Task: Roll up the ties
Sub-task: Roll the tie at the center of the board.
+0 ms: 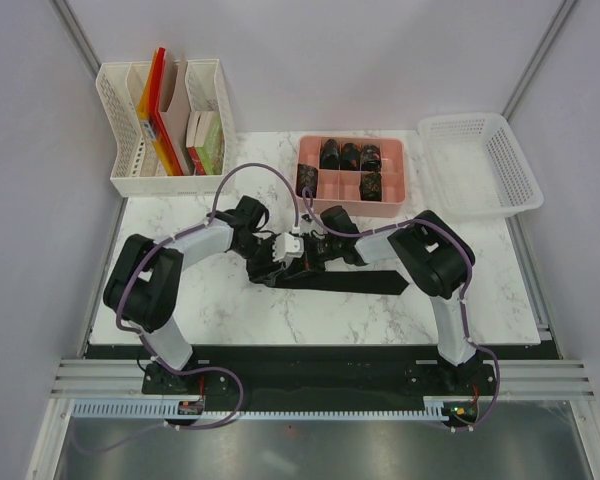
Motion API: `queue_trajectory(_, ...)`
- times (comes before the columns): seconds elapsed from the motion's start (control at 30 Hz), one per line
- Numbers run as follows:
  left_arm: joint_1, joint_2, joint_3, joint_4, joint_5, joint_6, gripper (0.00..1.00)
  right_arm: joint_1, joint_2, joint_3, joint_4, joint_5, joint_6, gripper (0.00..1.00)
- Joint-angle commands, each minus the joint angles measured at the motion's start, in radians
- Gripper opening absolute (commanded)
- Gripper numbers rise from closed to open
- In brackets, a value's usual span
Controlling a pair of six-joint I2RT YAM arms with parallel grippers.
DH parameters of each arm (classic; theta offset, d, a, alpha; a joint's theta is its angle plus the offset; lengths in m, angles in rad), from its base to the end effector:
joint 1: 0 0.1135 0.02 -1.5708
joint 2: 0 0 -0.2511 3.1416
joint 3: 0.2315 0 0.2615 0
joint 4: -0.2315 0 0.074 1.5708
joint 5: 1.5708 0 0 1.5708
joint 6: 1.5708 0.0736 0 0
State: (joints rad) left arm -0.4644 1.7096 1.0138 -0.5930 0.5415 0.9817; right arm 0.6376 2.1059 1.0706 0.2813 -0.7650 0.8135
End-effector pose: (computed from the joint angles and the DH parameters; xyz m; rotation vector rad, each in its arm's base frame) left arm 0.2751 -0.1802 0.1134 1.8447 1.9314 -0.6192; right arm 0.3089 0.2923 0.0542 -0.2221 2.6252 1.5265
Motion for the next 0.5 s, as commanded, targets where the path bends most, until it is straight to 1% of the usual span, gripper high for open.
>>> queue_trajectory(0.0, 0.027, -0.048, -0.014, -0.070, 0.021, 0.067, 0.61, 0.002, 0.029, 0.008, -0.053, 0.067, -0.059, 0.00)
queue_trajectory(0.07, 0.029, -0.050, -0.012, -0.073, 0.026, 0.069, 0.63, 0.002, 0.031, 0.012, -0.054, 0.069, -0.059, 0.00)
queue_trajectory(0.17, 0.033, -0.053, -0.009, -0.076, 0.028, 0.071, 0.63, 0.002, 0.029, 0.012, -0.054, 0.067, -0.056, 0.00)
queue_trajectory(0.33, 0.047, -0.097, -0.003, -0.085, 0.060, 0.083, 0.53, 0.002, 0.031, 0.020, -0.070, 0.067, -0.068, 0.00)
queue_trajectory(0.47, 0.030, -0.082, 0.022, -0.097, 0.083, 0.064, 0.44, 0.002, 0.034, 0.019, -0.051, 0.061, -0.056, 0.00)
